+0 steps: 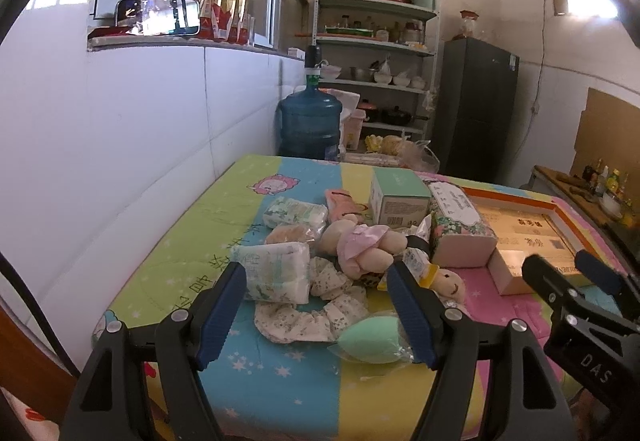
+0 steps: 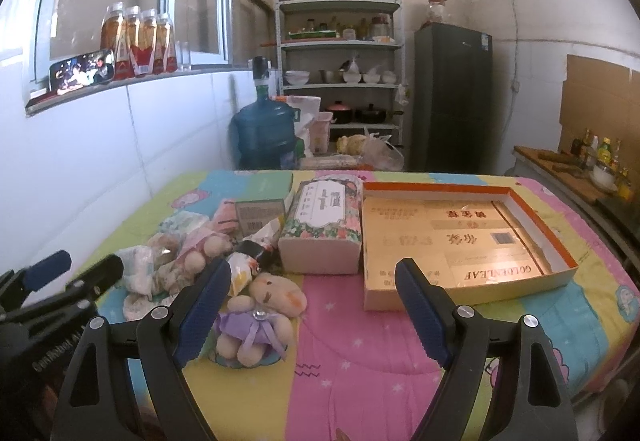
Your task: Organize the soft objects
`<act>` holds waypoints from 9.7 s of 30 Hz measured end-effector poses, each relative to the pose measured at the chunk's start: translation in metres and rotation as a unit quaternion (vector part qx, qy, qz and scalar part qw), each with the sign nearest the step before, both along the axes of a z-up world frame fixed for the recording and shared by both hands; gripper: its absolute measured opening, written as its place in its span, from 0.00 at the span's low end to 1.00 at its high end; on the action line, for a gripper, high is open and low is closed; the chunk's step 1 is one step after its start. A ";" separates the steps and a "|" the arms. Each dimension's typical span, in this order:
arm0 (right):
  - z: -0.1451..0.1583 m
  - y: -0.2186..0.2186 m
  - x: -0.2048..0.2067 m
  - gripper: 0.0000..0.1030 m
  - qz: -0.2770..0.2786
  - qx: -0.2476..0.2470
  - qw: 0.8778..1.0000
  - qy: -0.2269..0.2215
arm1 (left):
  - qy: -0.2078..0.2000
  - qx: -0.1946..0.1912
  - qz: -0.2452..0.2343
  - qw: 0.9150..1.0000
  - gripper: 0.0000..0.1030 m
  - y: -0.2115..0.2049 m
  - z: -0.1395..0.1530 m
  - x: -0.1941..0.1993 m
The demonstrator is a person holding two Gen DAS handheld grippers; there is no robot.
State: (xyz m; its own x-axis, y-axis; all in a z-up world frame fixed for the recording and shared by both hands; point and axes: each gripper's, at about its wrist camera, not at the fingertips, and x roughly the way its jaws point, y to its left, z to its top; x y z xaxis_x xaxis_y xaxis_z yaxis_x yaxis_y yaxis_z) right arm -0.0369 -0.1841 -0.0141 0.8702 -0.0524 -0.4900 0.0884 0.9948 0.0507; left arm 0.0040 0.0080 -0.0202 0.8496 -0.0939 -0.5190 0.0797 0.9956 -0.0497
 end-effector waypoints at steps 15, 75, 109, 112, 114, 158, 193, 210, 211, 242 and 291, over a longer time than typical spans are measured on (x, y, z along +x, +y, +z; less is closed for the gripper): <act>-0.049 0.006 0.029 0.83 0.067 0.052 0.994 0.064 | 0.014 -0.023 -0.019 0.999 0.71 0.029 -0.034 0.001; -0.033 -0.047 0.032 0.49 0.069 0.100 0.992 0.026 | -0.011 -0.065 -0.086 0.994 0.56 0.002 -0.007 0.040; -0.008 -0.242 0.027 0.49 -0.046 0.079 0.996 -0.016 | 0.001 -0.043 -0.191 0.981 0.56 -0.244 0.013 0.085; -0.013 -0.255 0.032 0.49 -0.052 0.077 0.996 -0.007 | 0.010 -0.035 -0.194 0.980 0.56 -0.260 0.006 0.092; -0.017 -0.262 0.036 0.49 -0.054 0.078 0.995 0.000 | 0.017 -0.032 -0.195 0.980 0.56 -0.270 0.001 0.098; -0.072 -0.308 0.100 0.60 -0.050 0.098 0.988 0.113 | 0.111 -0.016 -0.210 0.971 0.59 -0.334 -0.058 0.144; -0.012 -0.253 0.028 0.71 -0.076 0.058 0.994 0.047 | 0.032 -0.014 -0.183 0.982 0.77 -0.250 0.005 0.064; -0.017 -0.164 0.013 0.71 -0.042 0.064 0.996 0.042 | 0.022 0.002 -0.129 0.991 0.77 -0.164 0.007 0.038; -0.017 -0.160 0.012 0.71 -0.040 0.065 0.996 0.041 | 0.020 0.003 -0.125 0.992 0.77 -0.157 0.008 0.036; -0.023 -0.016 0.029 0.71 0.056 0.032 0.997 0.049 | 0.012 -0.012 -0.034 0.999 0.77 -0.019 -0.009 0.029; -0.080 0.019 0.112 0.71 0.067 0.044 0.988 0.131 | 0.134 -0.001 -0.008 0.991 0.77 0.030 -0.089 0.096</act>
